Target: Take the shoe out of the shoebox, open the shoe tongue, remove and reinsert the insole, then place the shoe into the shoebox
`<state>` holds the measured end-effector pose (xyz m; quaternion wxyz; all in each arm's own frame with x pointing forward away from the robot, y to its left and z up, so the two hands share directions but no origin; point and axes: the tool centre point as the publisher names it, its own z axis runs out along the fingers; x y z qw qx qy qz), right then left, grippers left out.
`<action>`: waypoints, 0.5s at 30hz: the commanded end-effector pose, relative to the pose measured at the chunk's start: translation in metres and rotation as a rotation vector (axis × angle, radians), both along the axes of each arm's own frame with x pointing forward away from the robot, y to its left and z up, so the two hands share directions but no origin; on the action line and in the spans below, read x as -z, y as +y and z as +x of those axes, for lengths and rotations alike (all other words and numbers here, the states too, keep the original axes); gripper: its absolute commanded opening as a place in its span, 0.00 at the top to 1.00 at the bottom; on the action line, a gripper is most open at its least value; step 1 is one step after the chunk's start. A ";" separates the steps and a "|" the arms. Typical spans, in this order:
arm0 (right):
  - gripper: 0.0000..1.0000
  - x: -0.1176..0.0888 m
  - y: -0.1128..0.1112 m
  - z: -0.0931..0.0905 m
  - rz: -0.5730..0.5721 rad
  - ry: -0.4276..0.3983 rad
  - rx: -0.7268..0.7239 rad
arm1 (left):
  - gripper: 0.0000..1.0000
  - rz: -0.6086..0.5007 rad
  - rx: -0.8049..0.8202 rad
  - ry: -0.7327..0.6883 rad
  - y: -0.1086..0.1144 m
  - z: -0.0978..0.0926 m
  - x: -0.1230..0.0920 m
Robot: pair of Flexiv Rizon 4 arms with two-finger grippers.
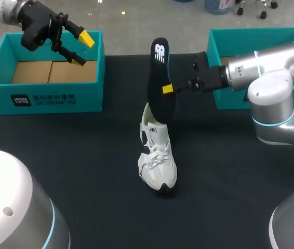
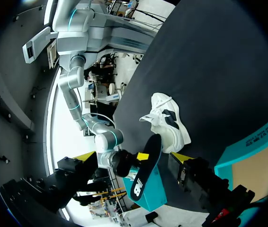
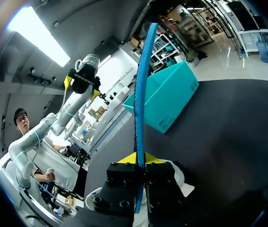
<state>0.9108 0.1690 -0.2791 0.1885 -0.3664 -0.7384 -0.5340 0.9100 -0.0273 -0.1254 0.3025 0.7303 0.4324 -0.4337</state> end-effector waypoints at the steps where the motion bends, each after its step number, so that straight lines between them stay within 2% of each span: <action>1: 1.00 -0.001 0.007 0.006 -0.001 -0.005 -0.003 | 0.00 0.002 0.000 -0.001 0.000 0.000 0.000; 8: 1.00 0.000 0.016 0.009 0.004 -0.006 -0.017 | 0.00 0.002 0.000 -0.001 0.000 0.000 0.000; 15: 1.00 0.007 0.017 0.000 0.015 0.002 -0.006 | 0.00 0.002 0.000 -0.001 0.000 0.000 0.000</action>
